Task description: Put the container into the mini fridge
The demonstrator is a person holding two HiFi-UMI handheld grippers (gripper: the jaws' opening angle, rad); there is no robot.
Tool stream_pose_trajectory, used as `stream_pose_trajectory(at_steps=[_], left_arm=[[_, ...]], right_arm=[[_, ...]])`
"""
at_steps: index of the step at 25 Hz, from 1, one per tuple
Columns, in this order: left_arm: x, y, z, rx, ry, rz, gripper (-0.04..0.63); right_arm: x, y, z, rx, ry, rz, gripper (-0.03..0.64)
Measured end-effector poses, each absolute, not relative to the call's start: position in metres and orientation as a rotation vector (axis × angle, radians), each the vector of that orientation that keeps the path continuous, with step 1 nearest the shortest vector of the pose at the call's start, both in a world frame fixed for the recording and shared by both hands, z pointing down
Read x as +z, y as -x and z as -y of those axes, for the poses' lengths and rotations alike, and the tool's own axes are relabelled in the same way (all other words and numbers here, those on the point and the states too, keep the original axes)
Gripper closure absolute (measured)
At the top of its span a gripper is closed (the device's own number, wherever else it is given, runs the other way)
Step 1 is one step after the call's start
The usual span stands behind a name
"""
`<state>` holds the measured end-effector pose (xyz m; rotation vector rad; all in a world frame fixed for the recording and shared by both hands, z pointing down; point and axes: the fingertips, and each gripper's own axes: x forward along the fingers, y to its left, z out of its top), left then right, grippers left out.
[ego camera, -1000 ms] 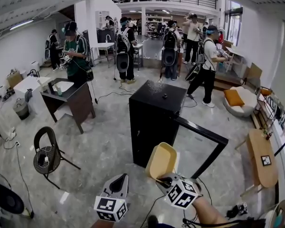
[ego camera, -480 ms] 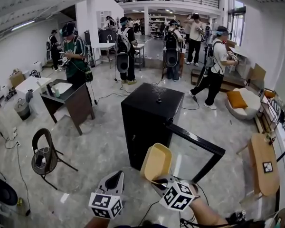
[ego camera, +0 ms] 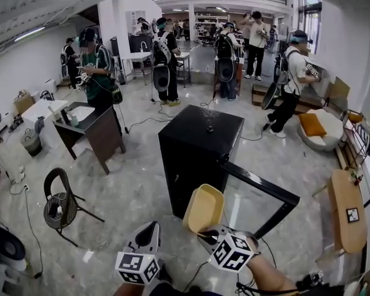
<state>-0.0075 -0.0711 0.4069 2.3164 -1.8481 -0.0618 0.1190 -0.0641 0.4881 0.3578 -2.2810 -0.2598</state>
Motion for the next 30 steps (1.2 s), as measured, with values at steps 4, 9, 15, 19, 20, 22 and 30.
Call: stream_pose_trajectory(at_steps=[4, 9, 15, 19, 20, 22, 30], left_arm=[[0.409, 0.012, 0.090, -0.064, -2.347, 1.823, 0.588], [0.408, 0.029, 0.118, -0.086, -2.363, 1.798, 0.589], [0.410, 0.046, 0.149, -0.069, -2.393, 1.741, 0.589], [0.413, 0.060, 0.170, -0.055, -2.413, 1.713, 0.589], [0.414, 0.062, 0.174, -0.045, -2.425, 1.702, 0.589], [0.418, 0.068, 0.185, -0.023, -2.442, 1.680, 0.589], [0.429, 0.084, 0.225, -0.028, -2.485, 1.570, 0.589]], right_arm=[[0.493, -0.112, 0.081, -0.253, -0.367, 2.256, 0.598], [0.498, -0.097, 0.106, -0.258, -0.377, 2.217, 0.597], [0.507, -0.078, 0.138, -0.211, -0.393, 2.199, 0.598], [0.514, -0.066, 0.157, -0.205, -0.405, 2.169, 0.597], [0.516, -0.063, 0.162, -0.198, -0.410, 2.164, 0.597], [0.519, -0.057, 0.172, -0.185, -0.421, 2.158, 0.598], [0.536, -0.033, 0.195, -0.128, -0.428, 2.102, 0.597]])
